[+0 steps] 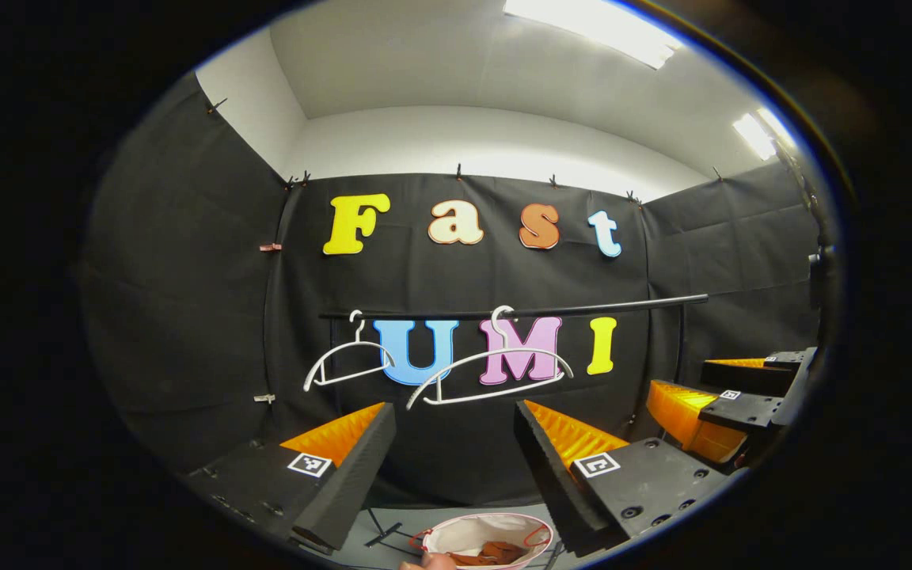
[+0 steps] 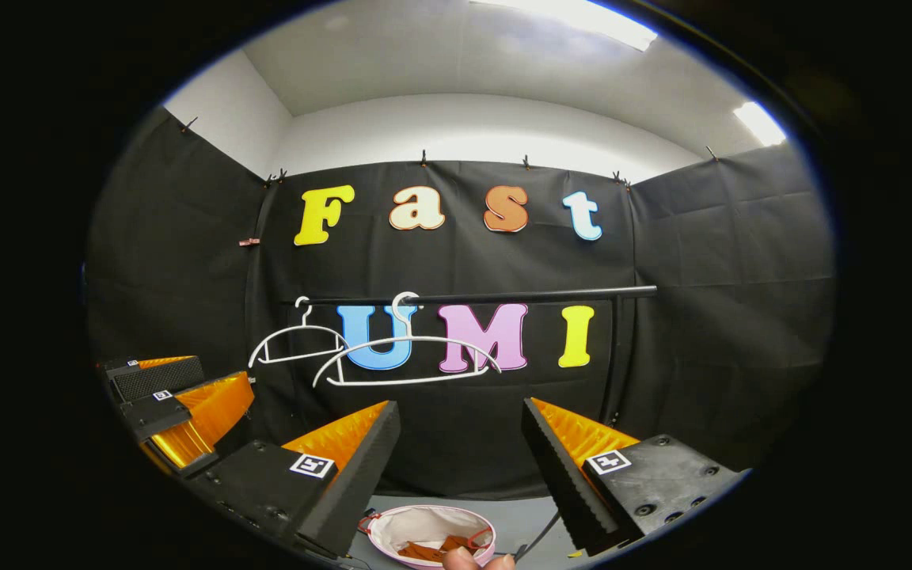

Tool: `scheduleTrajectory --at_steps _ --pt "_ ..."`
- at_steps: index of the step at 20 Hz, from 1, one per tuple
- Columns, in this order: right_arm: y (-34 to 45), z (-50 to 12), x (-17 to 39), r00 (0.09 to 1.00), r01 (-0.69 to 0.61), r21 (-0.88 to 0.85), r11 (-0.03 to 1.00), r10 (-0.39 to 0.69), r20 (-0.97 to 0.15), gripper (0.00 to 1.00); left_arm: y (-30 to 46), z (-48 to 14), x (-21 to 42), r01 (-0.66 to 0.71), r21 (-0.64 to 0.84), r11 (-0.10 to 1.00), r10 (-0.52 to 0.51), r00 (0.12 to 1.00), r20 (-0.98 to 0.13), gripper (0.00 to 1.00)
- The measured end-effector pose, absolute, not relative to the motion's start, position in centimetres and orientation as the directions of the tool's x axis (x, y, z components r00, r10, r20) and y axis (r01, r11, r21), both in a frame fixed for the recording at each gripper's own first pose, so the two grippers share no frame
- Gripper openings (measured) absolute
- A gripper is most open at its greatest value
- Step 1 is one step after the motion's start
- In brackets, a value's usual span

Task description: Grasp the clothes on the hanger with both hands and then place them into the laundry hamper below.

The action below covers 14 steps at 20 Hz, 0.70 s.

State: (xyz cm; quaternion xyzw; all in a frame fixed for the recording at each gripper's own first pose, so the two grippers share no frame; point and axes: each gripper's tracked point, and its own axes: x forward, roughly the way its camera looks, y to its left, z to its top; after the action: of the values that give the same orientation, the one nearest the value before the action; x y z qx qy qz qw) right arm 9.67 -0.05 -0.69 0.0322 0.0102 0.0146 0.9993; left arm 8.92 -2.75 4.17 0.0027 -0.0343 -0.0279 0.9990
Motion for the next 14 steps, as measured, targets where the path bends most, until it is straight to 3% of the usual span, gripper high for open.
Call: scheduleTrajectory --at_steps 1,14 --pt "-0.08 -0.75 9.63 0.999 -0.028 0.065 0.997 0.03 -0.02 0.99 -2.77 4.17 8.98 0.055 0.009 0.998 -0.055 0.996 0.069 0.99" --pt "-0.62 -0.83 9.2 0.999 -0.029 0.064 0.998 0.031 -0.02 0.99 -2.91 4.13 8.91 0.062 0.009 0.998 -0.063 0.996 0.069 0.95"
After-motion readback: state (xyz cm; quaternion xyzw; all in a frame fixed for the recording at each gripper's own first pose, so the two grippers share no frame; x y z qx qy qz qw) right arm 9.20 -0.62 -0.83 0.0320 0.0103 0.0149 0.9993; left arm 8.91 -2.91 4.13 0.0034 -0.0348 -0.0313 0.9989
